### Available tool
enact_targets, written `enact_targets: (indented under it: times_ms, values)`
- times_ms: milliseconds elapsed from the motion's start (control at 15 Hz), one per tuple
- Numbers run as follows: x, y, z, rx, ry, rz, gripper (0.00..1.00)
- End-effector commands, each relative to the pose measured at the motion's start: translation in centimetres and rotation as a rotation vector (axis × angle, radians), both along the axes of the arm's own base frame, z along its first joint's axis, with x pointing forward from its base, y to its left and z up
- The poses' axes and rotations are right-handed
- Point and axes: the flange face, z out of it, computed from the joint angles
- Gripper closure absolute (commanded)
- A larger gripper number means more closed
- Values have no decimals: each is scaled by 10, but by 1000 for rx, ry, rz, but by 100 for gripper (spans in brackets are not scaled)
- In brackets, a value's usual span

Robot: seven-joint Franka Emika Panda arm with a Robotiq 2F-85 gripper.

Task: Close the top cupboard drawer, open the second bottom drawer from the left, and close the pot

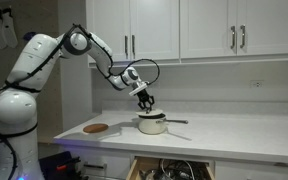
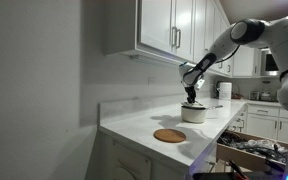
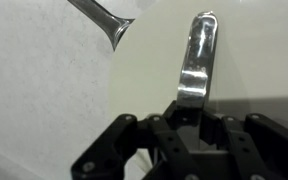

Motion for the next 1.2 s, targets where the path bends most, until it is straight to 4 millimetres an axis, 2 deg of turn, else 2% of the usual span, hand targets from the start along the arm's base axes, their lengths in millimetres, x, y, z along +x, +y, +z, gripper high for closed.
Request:
enact_targets:
  times_ms: [0,600,1133]
  values:
    - [10,-6,13,-1,-52,0,98]
    - [18,-8,-3,22,-74,45,98]
    - [21,-10,-4,-17,-94,63,98]
